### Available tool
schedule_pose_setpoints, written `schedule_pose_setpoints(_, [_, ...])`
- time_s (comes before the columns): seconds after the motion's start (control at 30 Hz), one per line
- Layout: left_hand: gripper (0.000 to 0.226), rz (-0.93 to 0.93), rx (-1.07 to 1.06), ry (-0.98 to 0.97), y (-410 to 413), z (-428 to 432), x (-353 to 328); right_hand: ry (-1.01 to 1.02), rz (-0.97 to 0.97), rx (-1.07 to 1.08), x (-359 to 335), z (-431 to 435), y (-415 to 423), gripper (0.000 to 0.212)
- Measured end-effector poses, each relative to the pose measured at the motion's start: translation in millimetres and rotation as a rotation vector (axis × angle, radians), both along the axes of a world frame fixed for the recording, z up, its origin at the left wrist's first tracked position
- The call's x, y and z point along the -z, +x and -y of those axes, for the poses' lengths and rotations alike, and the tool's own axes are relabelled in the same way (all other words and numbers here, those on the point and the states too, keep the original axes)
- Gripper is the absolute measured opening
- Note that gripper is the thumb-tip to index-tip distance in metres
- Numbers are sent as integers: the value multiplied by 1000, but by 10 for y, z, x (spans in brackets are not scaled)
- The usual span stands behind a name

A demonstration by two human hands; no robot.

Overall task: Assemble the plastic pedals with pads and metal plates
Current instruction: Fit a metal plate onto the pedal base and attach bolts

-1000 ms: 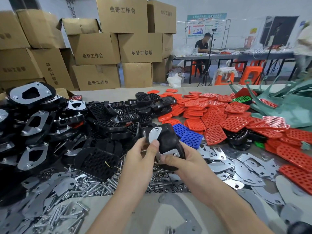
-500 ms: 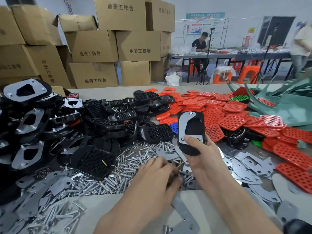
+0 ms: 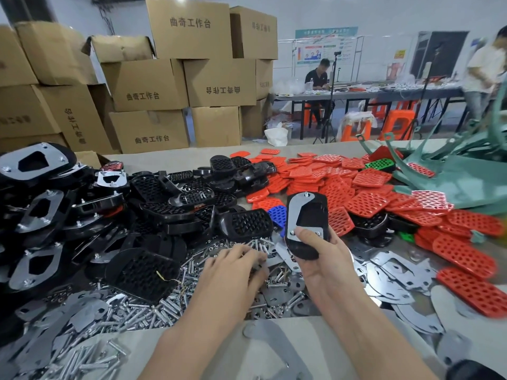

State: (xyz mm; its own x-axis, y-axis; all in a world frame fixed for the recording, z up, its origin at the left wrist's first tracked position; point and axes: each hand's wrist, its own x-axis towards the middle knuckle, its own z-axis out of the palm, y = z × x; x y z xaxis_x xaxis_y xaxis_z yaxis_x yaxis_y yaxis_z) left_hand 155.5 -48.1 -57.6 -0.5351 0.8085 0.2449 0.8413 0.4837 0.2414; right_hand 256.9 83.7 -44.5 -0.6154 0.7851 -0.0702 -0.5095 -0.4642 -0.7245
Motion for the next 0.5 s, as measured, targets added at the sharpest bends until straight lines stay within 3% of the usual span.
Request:
schedule_pose_setpoints(0.1, [37,-97,-12,63,24,9,14,5,-13,5,-21,2,5,28])
schedule_pose_setpoints(0.3, [28,-114,-151,164,25,144,-89,10,-22,42,-57,-54,64,27])
schedule_pose_setpoints(0.43, [23,211,-54,277,99,351,-359,9,0,38,-69,-38,67,27])
schedule_pose_setpoints(0.5, [22,327,114,169,197,519,-473,23,9,29,-67,-12,52,28])
